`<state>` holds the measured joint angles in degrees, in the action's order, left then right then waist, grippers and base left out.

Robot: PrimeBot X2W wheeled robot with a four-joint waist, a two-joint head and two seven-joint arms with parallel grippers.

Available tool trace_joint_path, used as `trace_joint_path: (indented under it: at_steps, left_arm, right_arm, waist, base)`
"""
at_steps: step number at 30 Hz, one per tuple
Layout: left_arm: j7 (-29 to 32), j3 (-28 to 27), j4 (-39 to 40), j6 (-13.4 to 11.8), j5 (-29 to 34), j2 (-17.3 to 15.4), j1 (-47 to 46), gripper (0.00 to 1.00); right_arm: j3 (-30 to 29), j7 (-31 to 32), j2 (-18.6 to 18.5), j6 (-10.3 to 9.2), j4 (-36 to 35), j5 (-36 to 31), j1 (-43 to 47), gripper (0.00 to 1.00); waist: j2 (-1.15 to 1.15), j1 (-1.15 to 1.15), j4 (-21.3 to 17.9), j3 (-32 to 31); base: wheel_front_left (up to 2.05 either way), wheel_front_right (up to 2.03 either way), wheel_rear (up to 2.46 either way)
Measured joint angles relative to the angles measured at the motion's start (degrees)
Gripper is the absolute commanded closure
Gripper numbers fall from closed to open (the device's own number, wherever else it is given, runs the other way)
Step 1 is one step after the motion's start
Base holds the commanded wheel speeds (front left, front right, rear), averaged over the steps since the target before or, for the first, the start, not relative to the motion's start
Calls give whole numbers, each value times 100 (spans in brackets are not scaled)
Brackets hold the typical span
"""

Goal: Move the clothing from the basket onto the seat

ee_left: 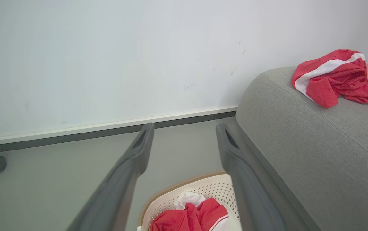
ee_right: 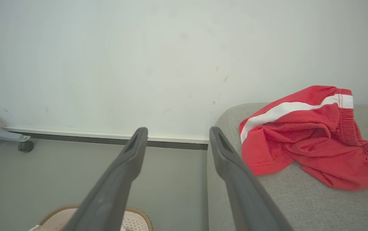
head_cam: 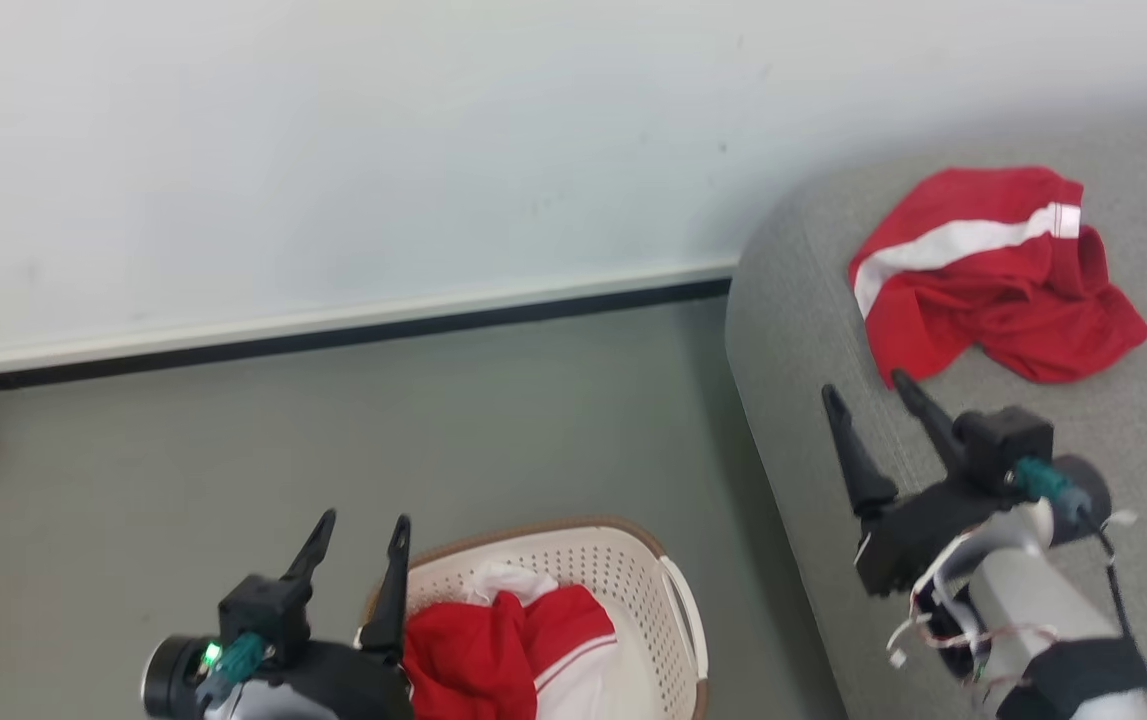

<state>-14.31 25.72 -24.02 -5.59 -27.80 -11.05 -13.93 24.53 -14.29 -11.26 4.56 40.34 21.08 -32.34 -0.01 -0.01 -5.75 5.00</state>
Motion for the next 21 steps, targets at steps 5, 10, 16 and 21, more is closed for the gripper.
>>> trace_joint_path:
  at_steps: [5,10,16,21]
  left_arm:
    - [0,-203,176,-49,-11,-41,423,0]
    - [0,-355,408,-97,2,-37,786,0]
    - [0,-584,600,-104,30,-32,1054,0]
    - [0,-732,734,-135,114,-16,1271,0]
  right_arm:
    - [7,0,100,-191,-493,-53,588,0]
    - [-23,0,118,-416,-1033,-110,1155,0]
    - [-210,0,191,-698,-1575,-108,1853,0]
    - [-255,0,178,-809,-1975,-111,2258,0]
  waist:
    - [0,0,148,-318]
    - [1,0,259,-575]
    - [1,1,306,-720]
    - [1,1,311,-791]
  base:
    - [0,0,0]
    - [0,0,0]
    - [0,0,0]
    - [0,0,0]
